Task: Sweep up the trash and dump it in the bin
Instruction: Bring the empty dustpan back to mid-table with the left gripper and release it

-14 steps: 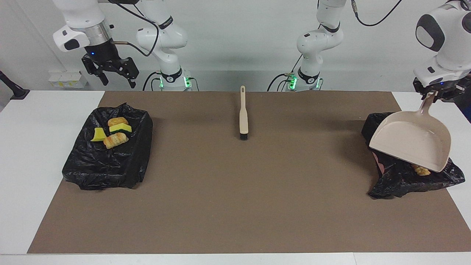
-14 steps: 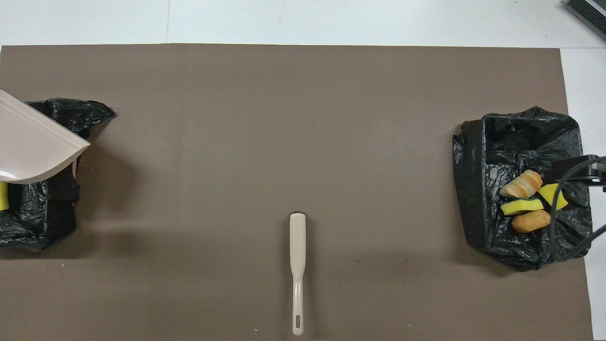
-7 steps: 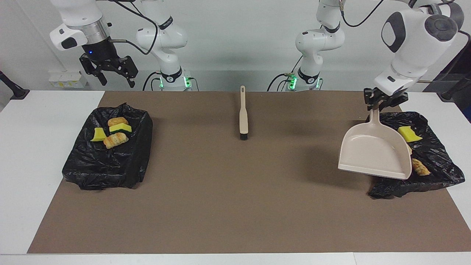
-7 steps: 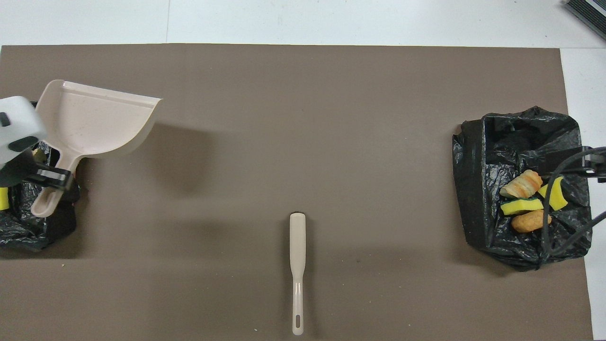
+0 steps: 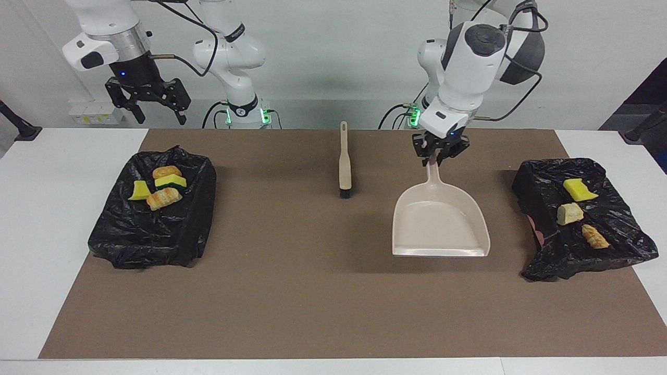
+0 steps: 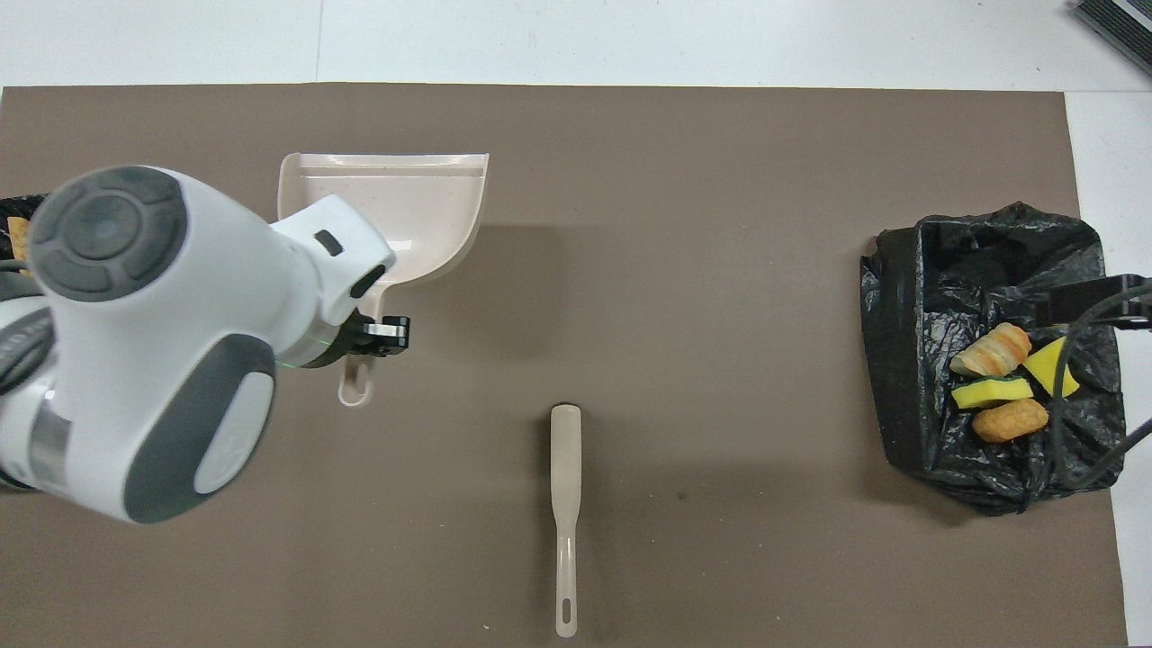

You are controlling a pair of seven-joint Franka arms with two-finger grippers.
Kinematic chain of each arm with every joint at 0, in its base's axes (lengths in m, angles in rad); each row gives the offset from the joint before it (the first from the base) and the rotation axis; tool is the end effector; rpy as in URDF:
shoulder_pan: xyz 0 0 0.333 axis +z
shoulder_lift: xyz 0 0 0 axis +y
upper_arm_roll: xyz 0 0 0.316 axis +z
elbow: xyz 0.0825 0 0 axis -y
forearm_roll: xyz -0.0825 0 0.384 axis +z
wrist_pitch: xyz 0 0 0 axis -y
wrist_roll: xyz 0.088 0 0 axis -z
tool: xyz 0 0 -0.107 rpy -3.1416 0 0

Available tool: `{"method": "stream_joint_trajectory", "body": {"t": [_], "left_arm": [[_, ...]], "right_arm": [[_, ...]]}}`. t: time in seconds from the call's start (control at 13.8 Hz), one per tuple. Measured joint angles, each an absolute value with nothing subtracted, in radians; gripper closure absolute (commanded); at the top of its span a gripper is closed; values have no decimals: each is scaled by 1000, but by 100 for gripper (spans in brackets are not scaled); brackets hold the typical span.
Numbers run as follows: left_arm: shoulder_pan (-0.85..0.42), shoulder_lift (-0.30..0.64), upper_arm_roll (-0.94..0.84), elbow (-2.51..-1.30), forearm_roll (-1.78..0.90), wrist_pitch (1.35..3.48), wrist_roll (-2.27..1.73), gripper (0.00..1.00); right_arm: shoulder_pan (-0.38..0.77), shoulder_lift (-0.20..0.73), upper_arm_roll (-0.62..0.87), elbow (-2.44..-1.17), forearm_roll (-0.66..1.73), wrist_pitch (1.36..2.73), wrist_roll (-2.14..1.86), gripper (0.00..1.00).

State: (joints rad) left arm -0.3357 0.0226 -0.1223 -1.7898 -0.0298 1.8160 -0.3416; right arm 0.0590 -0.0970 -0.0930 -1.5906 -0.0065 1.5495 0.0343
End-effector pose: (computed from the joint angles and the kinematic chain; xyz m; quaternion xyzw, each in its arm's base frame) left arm 0.5109 -0.2540 0.5287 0.9984 -0.0546 -0.0044 0.0153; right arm 0.5216 -0.0212 0.6652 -0.9990 0.0342 -0.0277 0.0013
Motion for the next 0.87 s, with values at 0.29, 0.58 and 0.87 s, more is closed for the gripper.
{"method": "stream_joint_trajectory", "body": {"t": [0.29,0.58,0.87], "left_arm": [[-410,127,-120,-1795,-42,1969,-373,100],[-496,284,-120,-1797,-44,2130,-444,100],[-545,355,-117,-1798,-41,2215,-508,0]], "right_arm": [[35,-97,-98,-1591,-7,1550,32,0],[27,-97,-100,-1591,-6,1550,32,0],[29,-97,-89,-1591,-6,1549,32,0]]}}
